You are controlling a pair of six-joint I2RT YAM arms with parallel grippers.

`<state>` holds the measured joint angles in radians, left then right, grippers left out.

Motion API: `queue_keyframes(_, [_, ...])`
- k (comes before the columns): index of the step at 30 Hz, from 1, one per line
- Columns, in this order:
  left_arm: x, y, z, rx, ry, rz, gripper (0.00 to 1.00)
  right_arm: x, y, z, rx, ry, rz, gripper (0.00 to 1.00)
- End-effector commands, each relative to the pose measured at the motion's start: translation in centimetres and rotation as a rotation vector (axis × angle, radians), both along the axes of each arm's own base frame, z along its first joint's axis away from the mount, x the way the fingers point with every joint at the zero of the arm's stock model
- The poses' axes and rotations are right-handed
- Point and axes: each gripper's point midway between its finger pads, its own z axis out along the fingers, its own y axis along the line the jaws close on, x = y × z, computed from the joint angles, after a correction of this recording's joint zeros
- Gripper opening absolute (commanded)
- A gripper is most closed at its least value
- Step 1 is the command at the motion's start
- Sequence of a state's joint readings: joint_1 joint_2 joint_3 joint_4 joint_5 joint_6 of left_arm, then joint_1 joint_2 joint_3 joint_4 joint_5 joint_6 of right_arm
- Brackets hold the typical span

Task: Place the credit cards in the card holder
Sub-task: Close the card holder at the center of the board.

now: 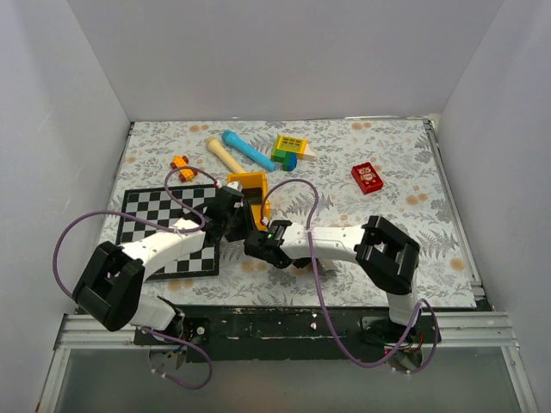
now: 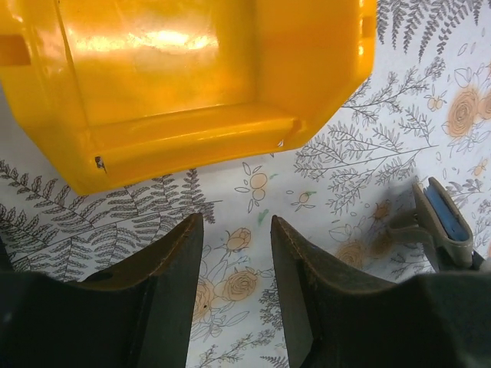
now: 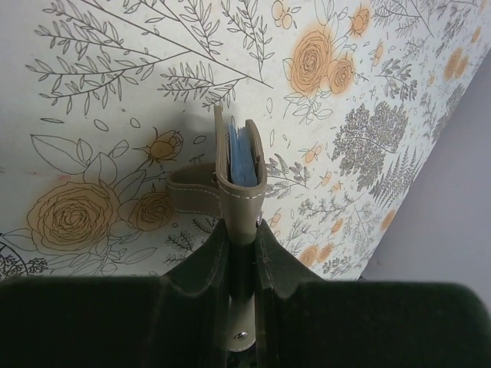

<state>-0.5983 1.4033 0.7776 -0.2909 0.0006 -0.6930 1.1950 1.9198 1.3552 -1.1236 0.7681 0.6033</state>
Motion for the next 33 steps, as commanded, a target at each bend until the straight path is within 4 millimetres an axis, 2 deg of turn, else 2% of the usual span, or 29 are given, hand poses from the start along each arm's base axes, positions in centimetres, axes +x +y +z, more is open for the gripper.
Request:
queue_keyframes(1, [-0.2,-0.5,1.4,-0.067,-0.035,-0.004,0.41,-0.2,0.5,1.1,0.017,-0.116,0.021,0.04])
queue_keyframes(2, [-0.3,-0.7,1.4,-0.081,-0.034,-0.016,0.4,-0.4,0.5,1.6,0.03,-0.143,0.021,0.01])
queue_keyframes(5, [-0.9,-1.9,2.1,-0.152,-0.041,-0.072,0.38,-0.8,-0.4,4.1,0.126,-0.191,-0.005,0.01])
queue_keyframes(7, [-1.2,-2.9,3.5,-0.214,-0.062,-0.11,0.37,-0.9,-0.6,5.9,0.242,-0.214,-0.012,0.01])
queue_keyframes(12, [-2.7,-6.2,10.6,-0.362,-0.239,-0.261,0.35,-1.5,1.8,8.2,0.583,-0.146,0.049,0.01])
queue_keyframes(15, [-3.9,-7.5,14.5,-0.43,-0.325,-0.313,0.35,-1.7,2.7,9.1,0.722,-0.124,0.057,0.01])
queue_keyframes(19, [-5.1,-8.5,17.6,-0.501,-0.386,-0.359,0.35,-1.7,3.3,10.1,0.842,-0.1,0.051,0.01])
queue_keyframes(23, [-6.0,-10.5,18.9,-0.52,-0.398,-0.445,0.34,-1.8,3.5,10.7,0.914,-0.081,0.067,0.01])
queue_keyframes(27, [-7.4,-12.6,18.1,-0.519,-0.352,-0.527,0.31,-1.7,2.8,11.9,0.973,-0.105,0.052,0.01])
queue_keyframes(28, [-7.7,-13.1,18.4,-0.534,-0.366,-0.539,0.3,-1.7,2.6,12.2,0.996,-0.113,0.041,0.01])
queue_keyframes(33, [-8.8,-13.5,18.1,-0.55,-0.359,-0.559,0.24,-1.2,1.2,14.0,1.163,-0.14,-0.004,0.01])
